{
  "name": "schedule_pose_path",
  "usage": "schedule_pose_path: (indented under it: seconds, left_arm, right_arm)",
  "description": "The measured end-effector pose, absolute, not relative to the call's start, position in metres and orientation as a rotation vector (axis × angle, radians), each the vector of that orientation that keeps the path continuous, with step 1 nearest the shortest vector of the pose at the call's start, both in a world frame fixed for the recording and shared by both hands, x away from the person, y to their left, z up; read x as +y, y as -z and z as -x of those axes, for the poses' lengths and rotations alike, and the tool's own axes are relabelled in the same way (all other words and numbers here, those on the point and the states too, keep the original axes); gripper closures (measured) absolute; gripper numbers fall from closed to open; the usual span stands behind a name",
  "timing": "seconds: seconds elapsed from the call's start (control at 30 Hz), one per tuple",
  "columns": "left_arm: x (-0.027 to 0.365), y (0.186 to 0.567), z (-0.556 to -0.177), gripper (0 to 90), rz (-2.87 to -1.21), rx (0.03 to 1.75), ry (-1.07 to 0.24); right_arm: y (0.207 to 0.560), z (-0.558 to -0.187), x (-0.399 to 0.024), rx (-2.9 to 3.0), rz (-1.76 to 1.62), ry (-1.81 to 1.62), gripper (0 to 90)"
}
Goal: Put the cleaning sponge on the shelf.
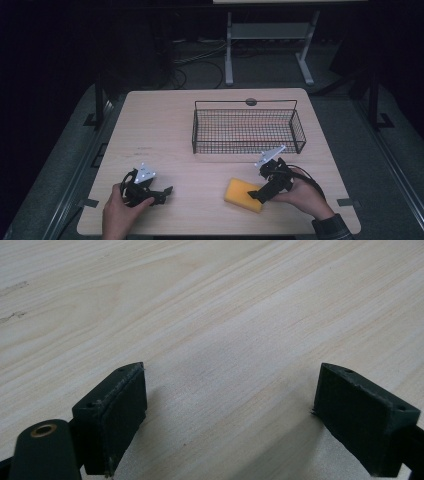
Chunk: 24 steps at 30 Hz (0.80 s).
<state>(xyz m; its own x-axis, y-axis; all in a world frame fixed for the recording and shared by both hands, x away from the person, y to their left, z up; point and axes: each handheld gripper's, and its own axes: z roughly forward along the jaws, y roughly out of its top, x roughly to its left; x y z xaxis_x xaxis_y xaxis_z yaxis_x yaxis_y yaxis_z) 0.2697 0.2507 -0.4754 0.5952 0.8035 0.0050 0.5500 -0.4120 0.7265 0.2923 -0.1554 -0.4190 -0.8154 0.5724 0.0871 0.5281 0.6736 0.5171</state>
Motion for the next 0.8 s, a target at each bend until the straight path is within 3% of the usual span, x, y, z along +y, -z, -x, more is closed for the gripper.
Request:
schedule_pose_path:
  seconds: [0.8]
  left_arm:
    - [0.251,0.475,-0.270,12.7,-2.127,1.065,-0.466]
  right_arm:
    - [0.432,-0.274,-0.123,2.888,-0.709,-0.757,0.7]
